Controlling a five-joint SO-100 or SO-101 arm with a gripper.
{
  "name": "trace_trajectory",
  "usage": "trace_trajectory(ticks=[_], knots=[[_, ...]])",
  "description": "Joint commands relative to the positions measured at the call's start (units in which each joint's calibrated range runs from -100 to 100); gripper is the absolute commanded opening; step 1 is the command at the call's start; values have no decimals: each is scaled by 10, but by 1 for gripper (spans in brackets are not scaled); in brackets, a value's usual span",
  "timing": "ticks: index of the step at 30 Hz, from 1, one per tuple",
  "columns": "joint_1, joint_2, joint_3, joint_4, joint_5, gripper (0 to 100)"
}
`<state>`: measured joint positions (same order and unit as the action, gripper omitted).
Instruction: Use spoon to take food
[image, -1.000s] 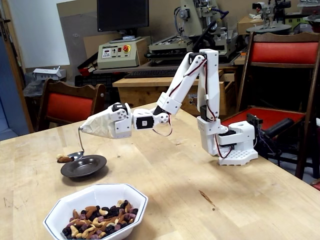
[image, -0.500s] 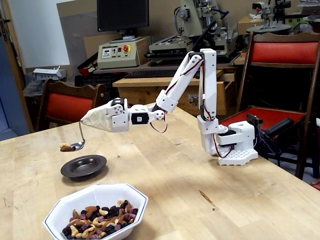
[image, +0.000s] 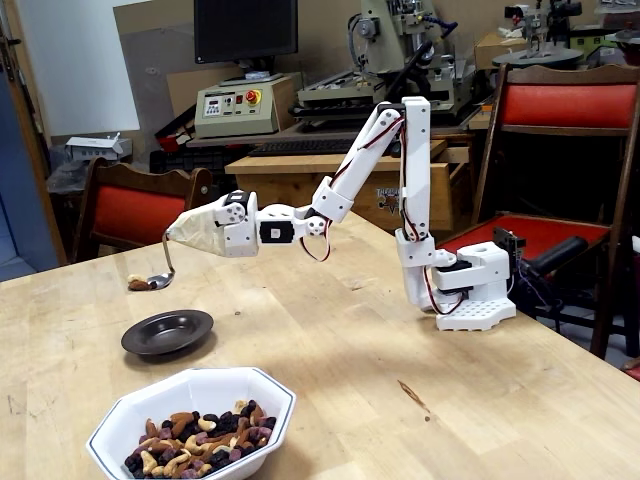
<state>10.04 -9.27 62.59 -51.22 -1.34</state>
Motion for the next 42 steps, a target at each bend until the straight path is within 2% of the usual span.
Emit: trace_trajectory(ticks=[1,9,15,20,42], knots=[[9,-45,-8,-2,4,4],[9,-47,57,-9,4,4],[8,-117,95,-9,4,4],[8,-158,98,-5,4,4],[7,-158,115,-8,4,4]])
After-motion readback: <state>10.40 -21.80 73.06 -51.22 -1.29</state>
